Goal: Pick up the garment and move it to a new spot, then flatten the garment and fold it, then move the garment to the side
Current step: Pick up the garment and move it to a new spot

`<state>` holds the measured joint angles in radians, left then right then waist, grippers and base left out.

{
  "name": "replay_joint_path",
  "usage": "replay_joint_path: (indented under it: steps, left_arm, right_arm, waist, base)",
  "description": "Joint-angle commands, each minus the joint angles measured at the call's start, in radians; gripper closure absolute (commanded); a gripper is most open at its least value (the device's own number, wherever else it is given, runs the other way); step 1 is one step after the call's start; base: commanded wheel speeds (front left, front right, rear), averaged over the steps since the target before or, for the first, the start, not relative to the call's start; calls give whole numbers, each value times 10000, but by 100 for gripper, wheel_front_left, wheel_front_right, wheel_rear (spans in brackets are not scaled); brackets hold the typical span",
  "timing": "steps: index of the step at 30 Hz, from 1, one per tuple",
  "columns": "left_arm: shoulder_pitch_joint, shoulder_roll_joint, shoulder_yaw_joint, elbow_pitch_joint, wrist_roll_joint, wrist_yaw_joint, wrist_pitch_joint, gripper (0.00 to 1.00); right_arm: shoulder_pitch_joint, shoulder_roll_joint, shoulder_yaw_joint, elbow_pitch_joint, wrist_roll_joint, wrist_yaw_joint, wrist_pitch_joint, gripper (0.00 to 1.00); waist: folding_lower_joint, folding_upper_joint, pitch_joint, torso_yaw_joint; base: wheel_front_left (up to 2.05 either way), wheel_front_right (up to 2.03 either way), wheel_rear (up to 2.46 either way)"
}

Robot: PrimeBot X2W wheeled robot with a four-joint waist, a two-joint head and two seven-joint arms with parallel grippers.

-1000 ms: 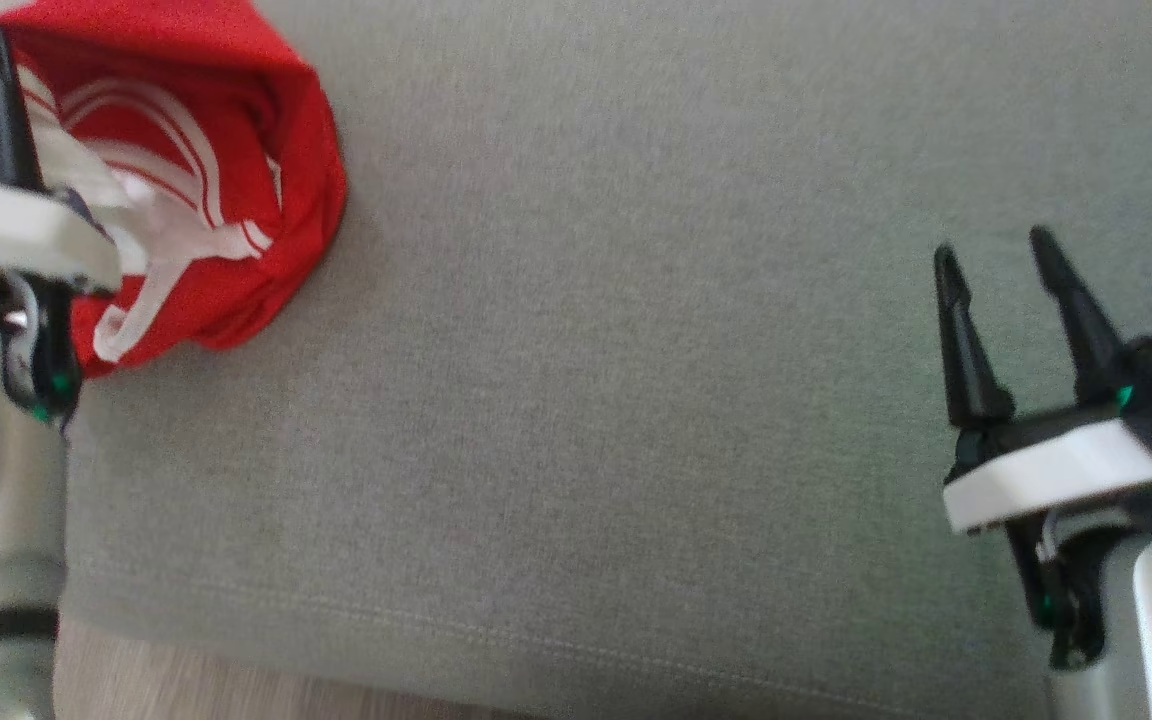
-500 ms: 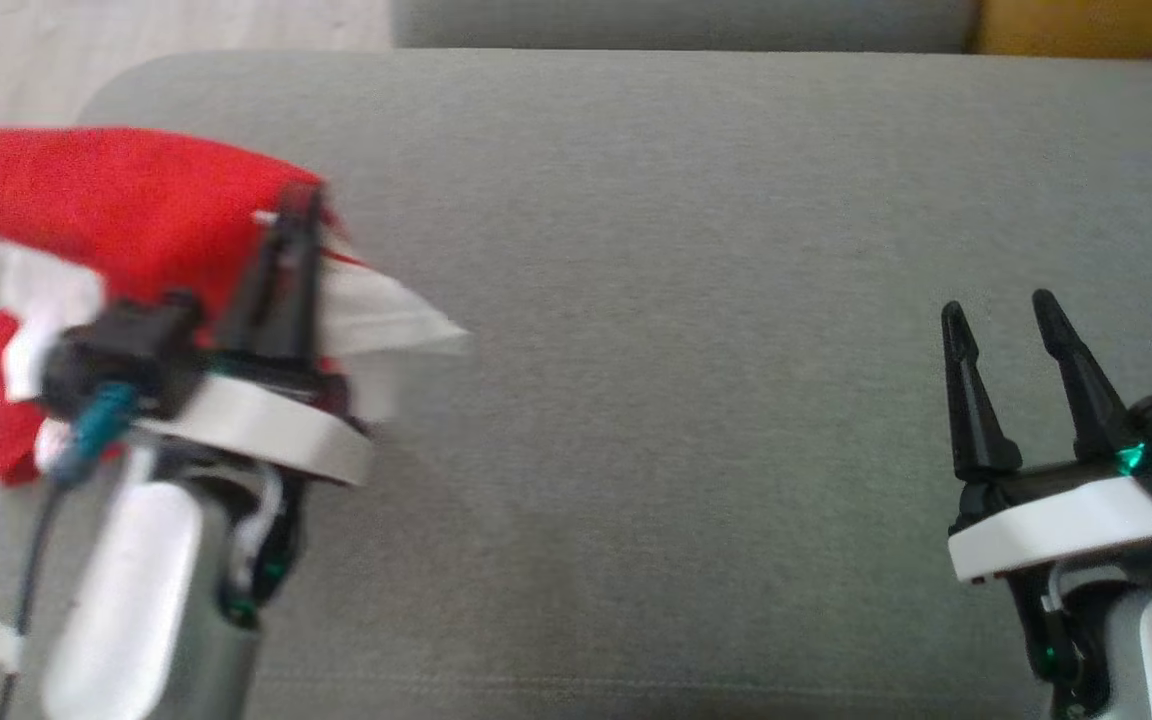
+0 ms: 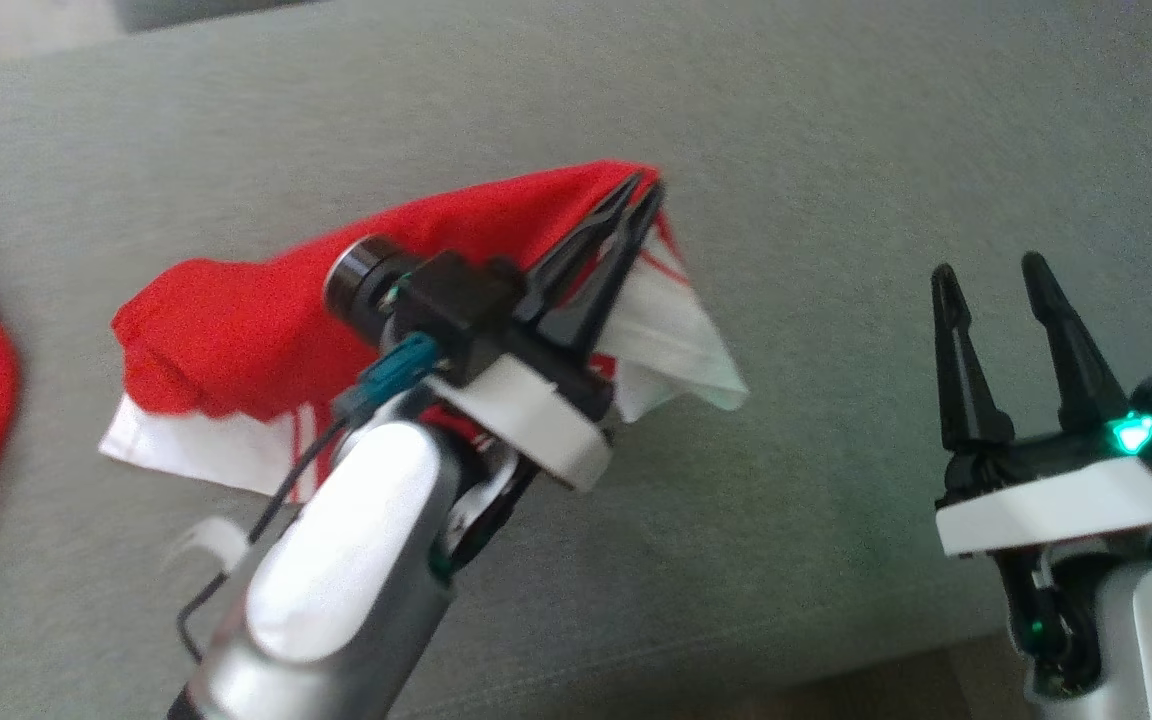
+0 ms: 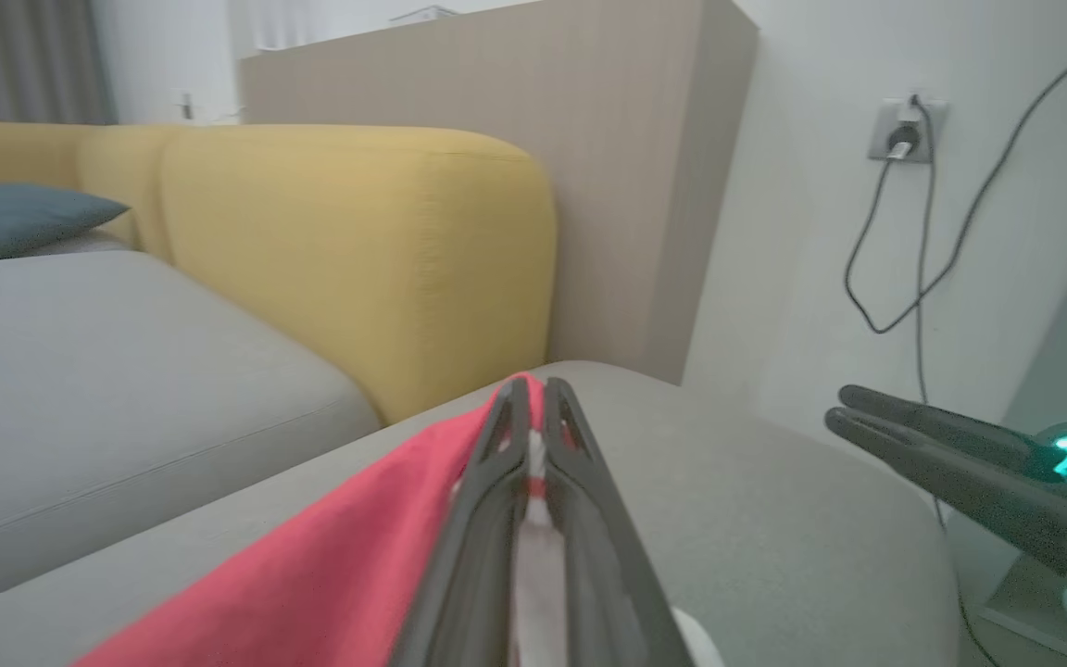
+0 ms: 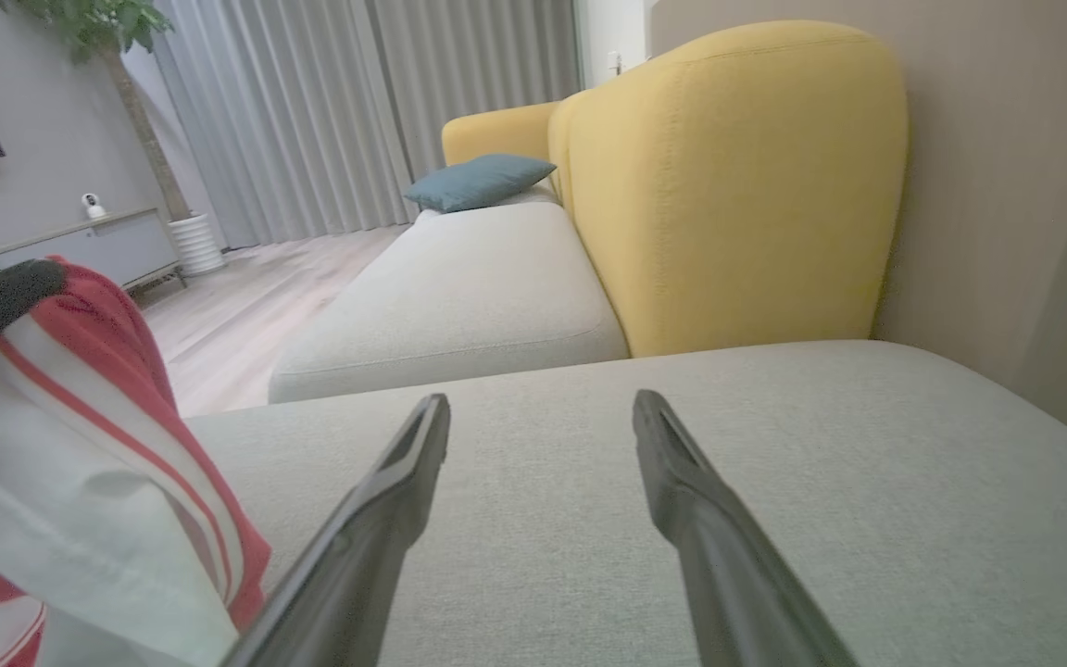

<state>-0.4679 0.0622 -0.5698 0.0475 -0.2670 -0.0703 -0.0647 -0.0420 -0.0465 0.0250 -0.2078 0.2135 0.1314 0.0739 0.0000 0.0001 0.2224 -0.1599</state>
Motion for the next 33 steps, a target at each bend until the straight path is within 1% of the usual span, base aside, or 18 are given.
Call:
replay_joint_path:
  steps: [1, 3, 4, 7, 11, 15, 16, 17, 18, 21, 24, 26, 29, 33]
  left_arm:
    - [-704, -38, 70, -234, -50, -50, -126, 100]
    - [-1168, -83, -250, -6, -135, -28, -209, 100]
    - [-1611, -104, -460, 264, -241, 53, -292, 100]
    - [-2221, -114, -704, 798, -411, 259, -391, 100]
    - [-2924, -117, -921, 1947, -541, 484, -324, 100]
    - [-3439, -118, -949, 3367, -626, 442, -258, 100]
    - [-3536, -118, -971, 3662, -618, 418, -285, 67]
    - [-3627, -118, -1013, 3884, -574, 401, -354, 0]
    - [-3627, -118, -1013, 3884, -574, 401, -354, 0]
    - [-3765, -118, -1122, 4135, -497, 377, -912, 0]
    - [-3711, -83, -1165, 4086, -318, 505, -1488, 0]
    - [-3541, 14, -1059, 3886, -229, 694, -1741, 0]
    - [-3103, 352, -678, 3390, -84, 1198, -1916, 0]
    - [-2232, 984, 119, 2401, -6, 1747, -1963, 0]
  right_arm:
    - [-450, -39, 288, -285, 109, -7, -153, 0]
    - [-518, -38, 360, -197, 225, -7, -291, 0]
    - [-580, -38, 430, -97, 342, -7, -433, 0]
    - [-641, -38, 502, 59, 516, -7, -658, 0]
    - [-754, -38, 594, 262, 685, -7, -927, 0]
    - [-888, -38, 708, 483, 799, -7, -1167, 0]
    - [-916, -38, 722, 543, 815, -7, -1212, 0]
    - [-940, -38, 727, 604, 821, -7, -1252, 0]
    - [-940, -38, 727, 604, 821, -7, -1252, 0]
    - [-983, -38, 674, 788, 785, -7, -1321, 0]
    - [-1022, -38, 625, 929, 670, -7, -1318, 0]
    - [-1022, -38, 530, 967, 547, -7, -1282, 0]
    - [-1002, -38, 438, 948, 358, -7, -1145, 0]
    - [-916, -38, 311, 843, 123, -7, -904, 0]
  waist:
    - [0, -1, 777, -917]
    - [0, -1, 1030, -1260]
    - [0, -1, 1289, -1570]
    - [0, -1, 1634, -1912]
    - [0, -1, 2051, -2184]
    - [0, -1, 2312, -2292]
    - [0, -1, 2345, -2287]
    - [0, -1, 2359, -2264]
    - [0, -1, 2359, -2264]
    - [0, -1, 2291, -2078]
    - [0, -1, 2053, -1769]
    - [0, -1, 1815, -1458]
    - [0, -1, 1478, -994]
    - [0, -1, 1068, -316]
  base:
    - [0, 0, 0]
    - [0, 0, 0]
    - [0, 0, 0]
    - [0, 0, 0]
    - [0, 0, 0]
    - [0, 0, 0]
    - [0, 0, 0]
    - [0, 0, 0]
    - [0, 0, 0]
    - [0, 0, 0]
    - [0, 0, 0]
    - [0, 0, 0]
    - [0, 0, 0]
    - [0, 0, 0]
